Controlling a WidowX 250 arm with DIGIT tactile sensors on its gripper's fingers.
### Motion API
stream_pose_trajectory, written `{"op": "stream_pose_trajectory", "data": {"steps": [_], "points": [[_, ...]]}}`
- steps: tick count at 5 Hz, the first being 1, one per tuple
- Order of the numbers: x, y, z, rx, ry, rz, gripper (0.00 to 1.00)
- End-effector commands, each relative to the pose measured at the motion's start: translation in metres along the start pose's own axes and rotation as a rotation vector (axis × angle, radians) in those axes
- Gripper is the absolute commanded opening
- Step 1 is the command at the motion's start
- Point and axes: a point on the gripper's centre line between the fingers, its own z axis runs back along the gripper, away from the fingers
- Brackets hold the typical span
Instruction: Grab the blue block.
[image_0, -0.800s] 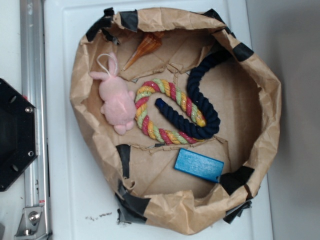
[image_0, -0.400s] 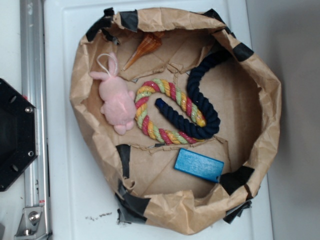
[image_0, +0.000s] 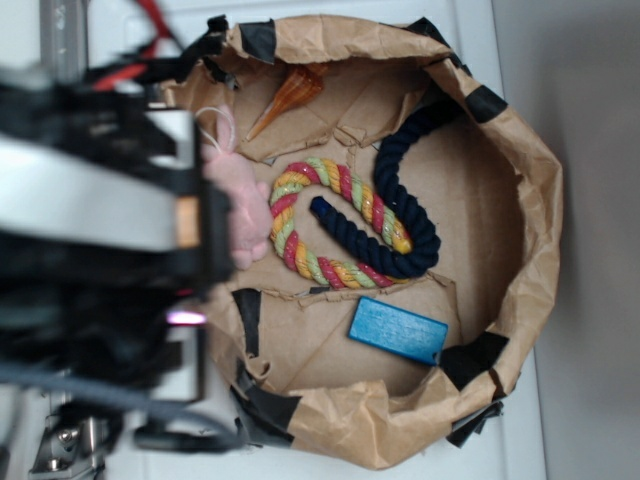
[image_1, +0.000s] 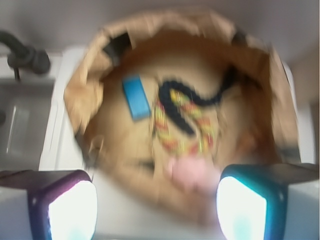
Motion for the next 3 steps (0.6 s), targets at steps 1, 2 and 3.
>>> {"op": "stream_pose_trajectory", "data": {"steps": [1,2,3], "points": [[0.051,0.0,-0.078,0.009,-0.008,-0.184,1.0],[0.055,-0.013,-0.095,-0.029,-0.062,-0.386,1.0],[0.052,-0.039,-0.121,0.001,-0.037,-0.555,1.0]]}}
